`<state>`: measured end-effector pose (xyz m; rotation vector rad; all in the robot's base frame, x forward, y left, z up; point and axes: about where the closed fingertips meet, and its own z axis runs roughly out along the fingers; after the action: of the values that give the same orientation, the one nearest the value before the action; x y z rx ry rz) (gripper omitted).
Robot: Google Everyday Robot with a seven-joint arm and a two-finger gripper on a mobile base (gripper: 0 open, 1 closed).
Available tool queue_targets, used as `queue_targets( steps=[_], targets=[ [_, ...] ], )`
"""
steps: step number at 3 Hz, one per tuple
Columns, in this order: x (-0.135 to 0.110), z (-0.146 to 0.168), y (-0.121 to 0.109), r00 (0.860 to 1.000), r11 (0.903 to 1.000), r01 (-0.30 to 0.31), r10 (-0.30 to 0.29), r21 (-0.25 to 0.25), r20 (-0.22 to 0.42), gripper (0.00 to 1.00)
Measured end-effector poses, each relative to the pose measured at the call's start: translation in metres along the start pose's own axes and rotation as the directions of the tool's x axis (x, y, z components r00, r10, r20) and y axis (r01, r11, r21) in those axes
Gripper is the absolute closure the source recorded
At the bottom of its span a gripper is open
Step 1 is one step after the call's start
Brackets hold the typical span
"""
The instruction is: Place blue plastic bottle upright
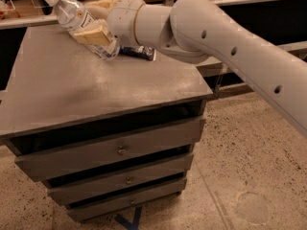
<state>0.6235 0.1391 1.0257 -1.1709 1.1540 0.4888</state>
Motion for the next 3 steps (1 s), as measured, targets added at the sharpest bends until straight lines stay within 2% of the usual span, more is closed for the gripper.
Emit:
queue_targets(
  steps=[1,2,3],
  targets=[
    [0.013,-0.008,0.012,0.992,0.9858,-0.128,0.126,0.109,0.027,1.0],
    [0.032,-0.016,0.018,0.969,0.9456,-0.245,0.235,0.214,0.074,1.0],
    [0.049,-0.02,0.014,0.95,0.8967,-0.309,0.279,0.317,0.136,1.0]
  ],
)
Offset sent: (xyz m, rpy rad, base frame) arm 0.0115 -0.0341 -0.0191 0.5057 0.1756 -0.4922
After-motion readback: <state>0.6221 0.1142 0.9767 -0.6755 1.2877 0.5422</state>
